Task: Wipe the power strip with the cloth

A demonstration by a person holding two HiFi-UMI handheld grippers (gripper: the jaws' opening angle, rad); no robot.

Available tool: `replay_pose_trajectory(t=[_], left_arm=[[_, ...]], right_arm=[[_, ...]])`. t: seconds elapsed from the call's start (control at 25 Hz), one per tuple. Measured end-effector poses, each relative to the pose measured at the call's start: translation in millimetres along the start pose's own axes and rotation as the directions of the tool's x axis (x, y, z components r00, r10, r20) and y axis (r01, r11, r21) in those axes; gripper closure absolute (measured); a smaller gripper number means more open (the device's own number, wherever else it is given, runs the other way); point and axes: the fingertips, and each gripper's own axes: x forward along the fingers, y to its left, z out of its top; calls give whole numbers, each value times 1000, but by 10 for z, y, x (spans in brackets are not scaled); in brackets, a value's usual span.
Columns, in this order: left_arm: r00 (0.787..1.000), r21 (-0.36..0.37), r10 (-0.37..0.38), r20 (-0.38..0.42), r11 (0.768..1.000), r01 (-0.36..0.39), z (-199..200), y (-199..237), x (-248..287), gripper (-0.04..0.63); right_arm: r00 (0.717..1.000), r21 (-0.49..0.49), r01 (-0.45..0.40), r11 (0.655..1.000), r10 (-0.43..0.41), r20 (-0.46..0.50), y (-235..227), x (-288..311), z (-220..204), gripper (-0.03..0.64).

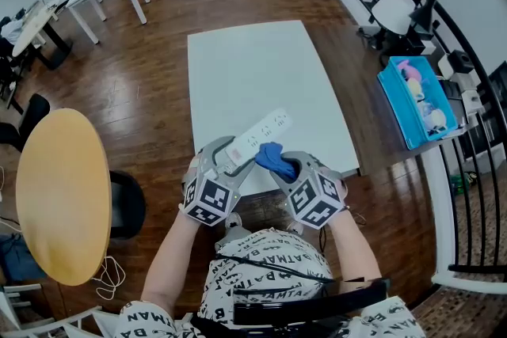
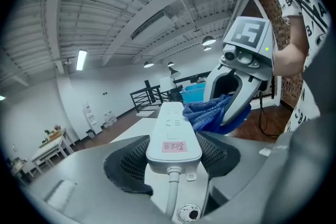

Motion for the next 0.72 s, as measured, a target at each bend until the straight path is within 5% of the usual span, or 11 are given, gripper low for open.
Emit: replay_pose_trajectory(t=[0.24,0.72], left_arm=[[1000,3,-2,12,1000,2,0,14,-16,316],[992,71,-120,44,991,117,44,-200,-215,316]], right_arm=[[1000,-113,-7,994,4,-29,182,-1,113,497],[993,-16,75,997,-76,-91,-357,-119,-332,497]])
